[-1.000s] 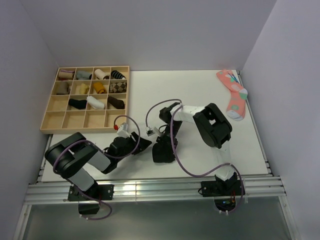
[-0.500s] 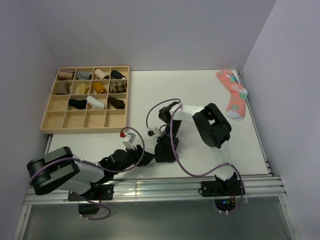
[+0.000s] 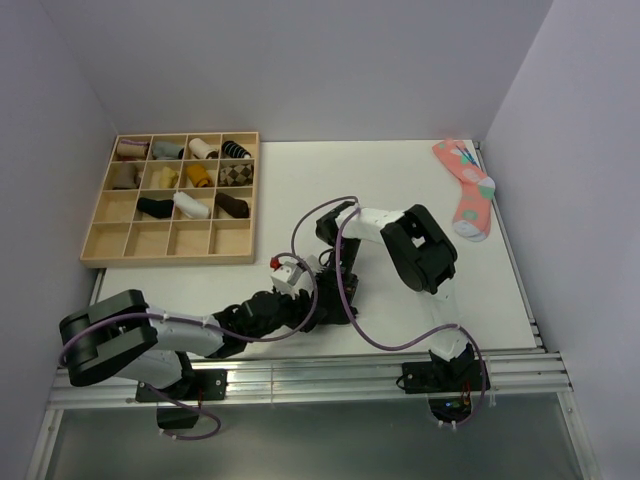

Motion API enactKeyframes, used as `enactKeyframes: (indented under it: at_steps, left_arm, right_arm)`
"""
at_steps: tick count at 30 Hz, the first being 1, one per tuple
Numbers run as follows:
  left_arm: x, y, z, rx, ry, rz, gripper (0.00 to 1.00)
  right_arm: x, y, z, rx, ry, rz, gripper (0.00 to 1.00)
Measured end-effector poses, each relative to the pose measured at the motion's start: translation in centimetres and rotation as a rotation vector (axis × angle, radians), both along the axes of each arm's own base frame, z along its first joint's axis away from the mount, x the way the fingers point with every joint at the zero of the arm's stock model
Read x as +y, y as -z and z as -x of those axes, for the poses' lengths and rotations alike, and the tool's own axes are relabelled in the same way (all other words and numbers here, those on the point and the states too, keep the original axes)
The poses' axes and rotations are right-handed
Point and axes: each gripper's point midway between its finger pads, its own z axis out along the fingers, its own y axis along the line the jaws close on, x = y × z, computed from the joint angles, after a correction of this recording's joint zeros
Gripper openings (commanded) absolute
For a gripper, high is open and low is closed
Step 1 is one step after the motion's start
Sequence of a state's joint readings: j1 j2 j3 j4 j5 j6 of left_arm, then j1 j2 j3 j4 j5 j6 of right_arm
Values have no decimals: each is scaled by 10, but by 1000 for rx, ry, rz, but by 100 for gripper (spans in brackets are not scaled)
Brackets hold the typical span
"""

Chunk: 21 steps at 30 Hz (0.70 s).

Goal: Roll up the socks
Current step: Roll the sock at the center of the board.

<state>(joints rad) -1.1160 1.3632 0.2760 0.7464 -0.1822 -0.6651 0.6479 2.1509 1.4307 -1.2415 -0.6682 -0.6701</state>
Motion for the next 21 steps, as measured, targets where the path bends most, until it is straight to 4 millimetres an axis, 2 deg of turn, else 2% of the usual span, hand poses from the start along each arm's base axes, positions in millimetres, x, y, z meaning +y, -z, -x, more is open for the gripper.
enactKeyframes:
  at_steps: [8,15,21]
  left_arm:
    - [-4,23,4,2,33,-89,57]
    - [-8,28,4,6,44,-92,56]
    - [-13,31,6,16,60,-82,50]
  right_arm:
    - [-3,0,-1,-6,-8,17,19]
    - [-4,1,-1,2,-8,26,19]
    - [-3,1,-1,7,-1,34,19]
